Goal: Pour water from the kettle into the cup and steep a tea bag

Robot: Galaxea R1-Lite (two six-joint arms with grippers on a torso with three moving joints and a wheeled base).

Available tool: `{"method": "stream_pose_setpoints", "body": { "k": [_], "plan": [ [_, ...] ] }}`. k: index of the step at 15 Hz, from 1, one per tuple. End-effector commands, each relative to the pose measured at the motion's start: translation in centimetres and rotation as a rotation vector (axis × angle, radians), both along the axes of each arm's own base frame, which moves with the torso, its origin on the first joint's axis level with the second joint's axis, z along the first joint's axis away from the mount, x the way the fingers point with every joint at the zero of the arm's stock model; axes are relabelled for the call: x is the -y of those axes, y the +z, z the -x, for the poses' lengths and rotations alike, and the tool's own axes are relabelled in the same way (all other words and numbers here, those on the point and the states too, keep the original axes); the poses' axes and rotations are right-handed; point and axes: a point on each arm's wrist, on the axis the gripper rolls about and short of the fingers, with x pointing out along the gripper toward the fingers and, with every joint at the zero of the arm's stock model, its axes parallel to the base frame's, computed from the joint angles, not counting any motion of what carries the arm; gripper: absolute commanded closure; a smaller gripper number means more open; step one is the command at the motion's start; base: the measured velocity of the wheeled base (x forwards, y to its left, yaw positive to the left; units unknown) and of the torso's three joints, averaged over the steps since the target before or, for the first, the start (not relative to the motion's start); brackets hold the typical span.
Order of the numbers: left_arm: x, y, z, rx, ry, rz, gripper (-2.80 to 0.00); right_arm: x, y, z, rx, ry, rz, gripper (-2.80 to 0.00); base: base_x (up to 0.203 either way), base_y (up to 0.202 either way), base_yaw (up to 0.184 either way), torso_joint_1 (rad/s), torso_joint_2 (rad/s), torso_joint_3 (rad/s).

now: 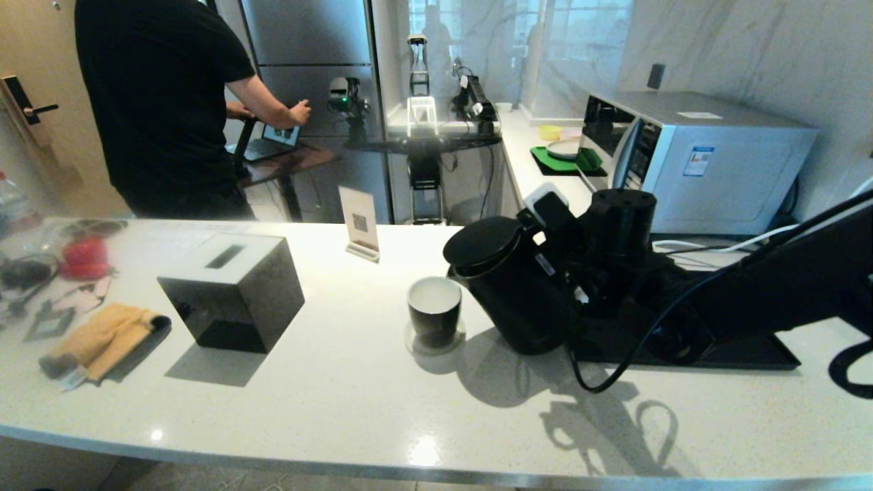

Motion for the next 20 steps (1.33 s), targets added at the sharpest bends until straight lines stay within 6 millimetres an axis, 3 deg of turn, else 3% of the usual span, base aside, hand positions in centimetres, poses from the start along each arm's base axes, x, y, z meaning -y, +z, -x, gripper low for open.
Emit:
{"method": "stream_pose_setpoints", "body": {
  "k": [1, 20],
  "plan": [
    [0.0, 0.0, 0.0, 0.001, 0.0, 0.0, 0.0, -0.3, -0.1, 0.1, -0.001, 0.004, 0.009, 0.0, 0.0, 0.0, 0.0, 0.0, 0.0, 0.0],
    [0.0, 0.0, 0.0, 0.001, 0.0, 0.0, 0.0, -0.6, 1.8, -0.3, 0.057, 0.016, 0.023, 0.0, 0.0, 0.0, 0.0, 0.0, 0.0, 0.0]
  ]
}}
